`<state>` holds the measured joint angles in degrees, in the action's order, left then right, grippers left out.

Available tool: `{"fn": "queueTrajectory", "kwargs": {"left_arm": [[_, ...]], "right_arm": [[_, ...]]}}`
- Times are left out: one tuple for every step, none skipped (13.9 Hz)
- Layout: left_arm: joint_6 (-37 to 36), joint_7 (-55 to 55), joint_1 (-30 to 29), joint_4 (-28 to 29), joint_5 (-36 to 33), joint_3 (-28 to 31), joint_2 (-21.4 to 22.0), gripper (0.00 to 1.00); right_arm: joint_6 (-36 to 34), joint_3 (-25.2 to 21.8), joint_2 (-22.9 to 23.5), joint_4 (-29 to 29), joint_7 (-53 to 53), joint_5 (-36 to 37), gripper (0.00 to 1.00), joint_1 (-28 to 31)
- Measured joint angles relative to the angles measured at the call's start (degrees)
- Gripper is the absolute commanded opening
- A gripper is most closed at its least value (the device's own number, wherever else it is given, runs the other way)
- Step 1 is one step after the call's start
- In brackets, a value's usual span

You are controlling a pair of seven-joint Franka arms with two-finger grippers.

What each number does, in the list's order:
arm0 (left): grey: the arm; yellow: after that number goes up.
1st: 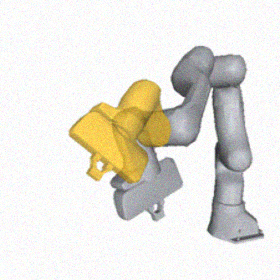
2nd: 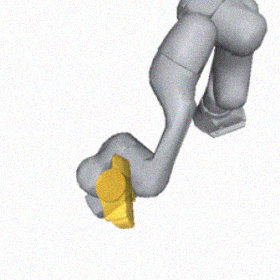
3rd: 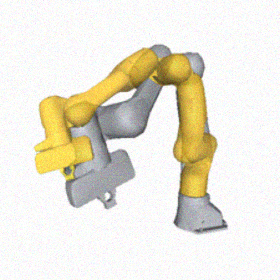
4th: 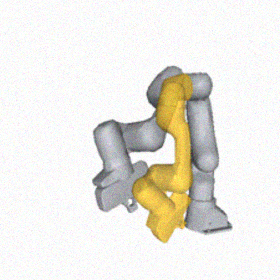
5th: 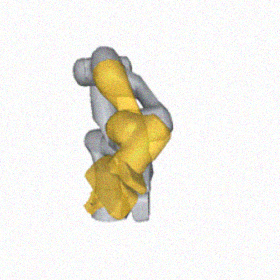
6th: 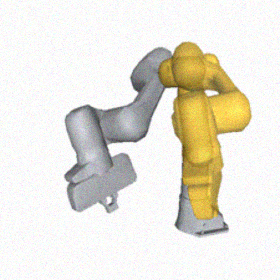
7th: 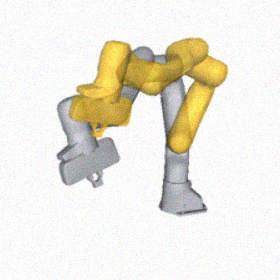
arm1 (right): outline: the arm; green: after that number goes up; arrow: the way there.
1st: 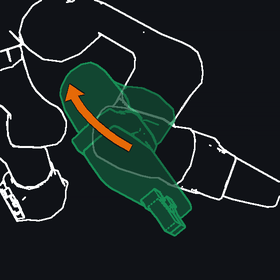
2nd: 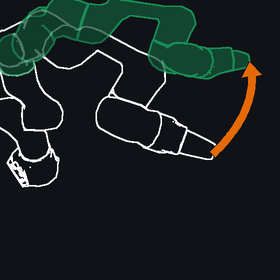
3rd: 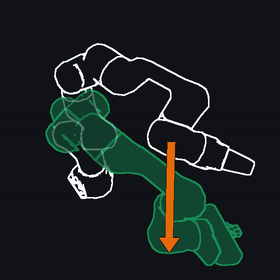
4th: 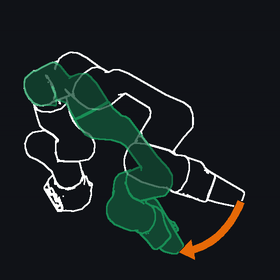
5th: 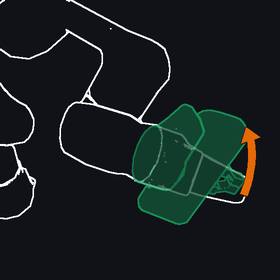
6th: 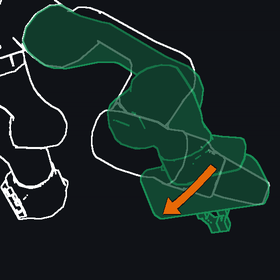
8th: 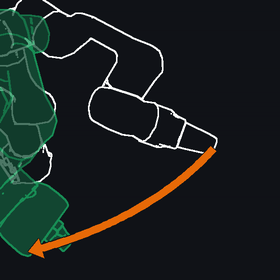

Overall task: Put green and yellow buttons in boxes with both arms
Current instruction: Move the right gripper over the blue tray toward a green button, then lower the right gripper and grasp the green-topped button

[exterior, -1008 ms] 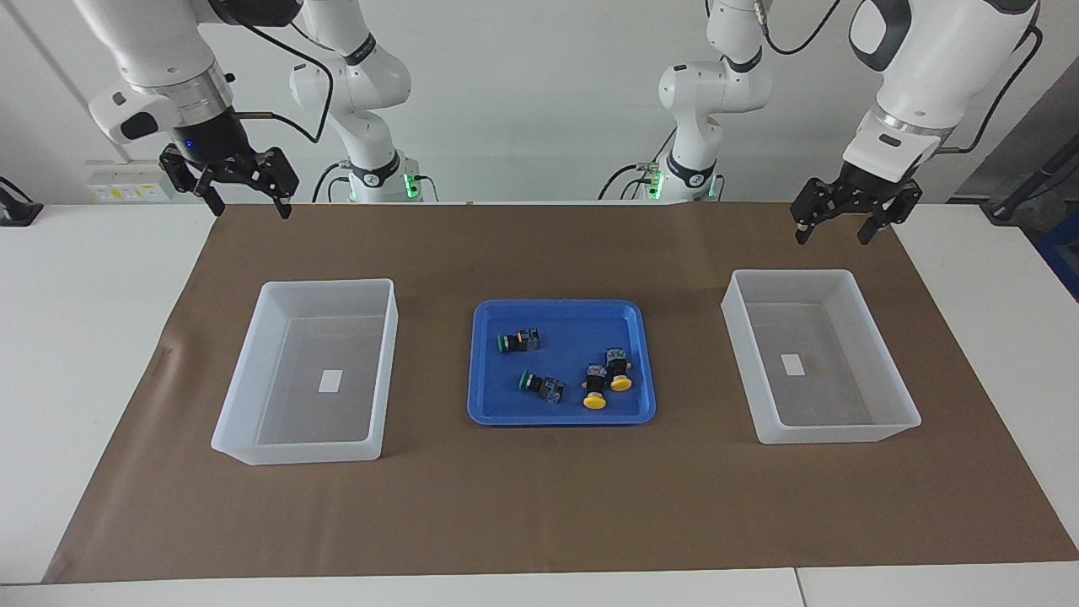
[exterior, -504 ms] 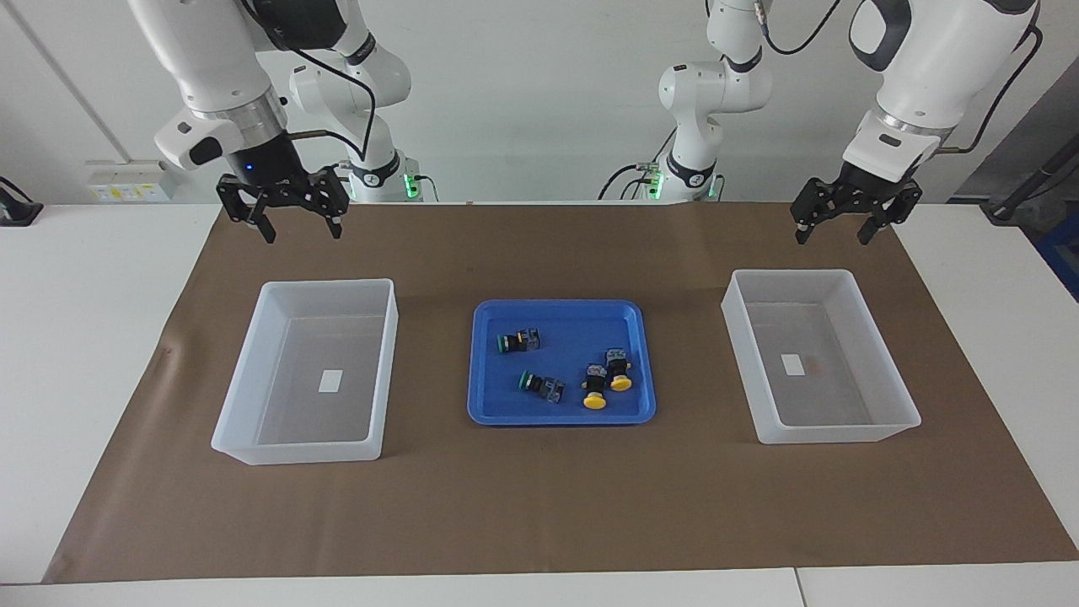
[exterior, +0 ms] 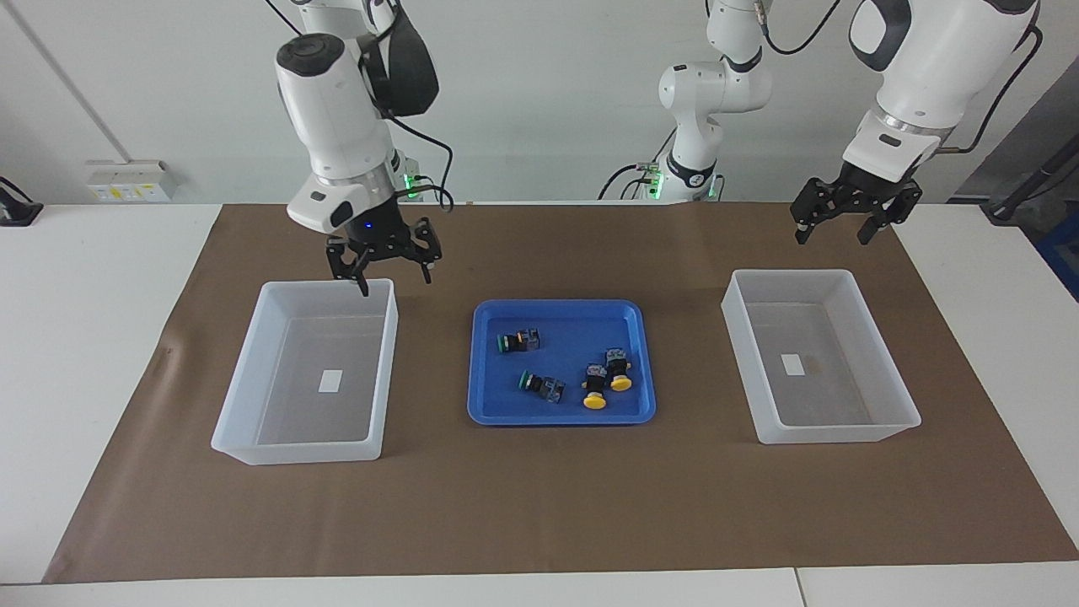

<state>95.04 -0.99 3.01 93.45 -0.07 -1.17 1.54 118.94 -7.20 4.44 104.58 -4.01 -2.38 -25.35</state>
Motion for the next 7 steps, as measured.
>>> {"fn": "queueTrajectory", "kwargs": {"left_arm": [[0.0,0.0,0.0,0.0,0.0,0.0,0.0,1.0],[0.0,0.0,0.0,0.0,0.0,0.0,0.0,1.0],[0.0,0.0,0.0,0.0,0.0,0.0,0.0,1.0],[0.0,0.0,0.0,0.0,0.0,0.0,0.0,1.0],[0.0,0.0,0.0,0.0,0.0,0.0,0.0,1.0],[0.0,0.0,0.0,0.0,0.0,0.0,0.0,1.0],[0.0,0.0,0.0,0.0,0.0,0.0,0.0,1.0]], "right_arm": [[2.8,0.0,2.3,0.0,0.0,0.0,1.0,-1.8],[5.4,0.0,4.5,0.0,0.0,0.0,1.0,-3.6],[7.8,0.1,6.4,0.0,0.0,0.0,1.0,-5.3],[10.1,0.1,8.1,-0.1,0.5,0.0,1.0,-7.0],[11.8,0.1,9.4,-0.1,1.8,0.0,1.0,-8.2],[13.3,0.1,10.4,-0.1,3.6,0.0,1.0,-9.2],[15.0,0.1,11.5,-0.1,5.7,0.0,1.0,-9.8]]}}
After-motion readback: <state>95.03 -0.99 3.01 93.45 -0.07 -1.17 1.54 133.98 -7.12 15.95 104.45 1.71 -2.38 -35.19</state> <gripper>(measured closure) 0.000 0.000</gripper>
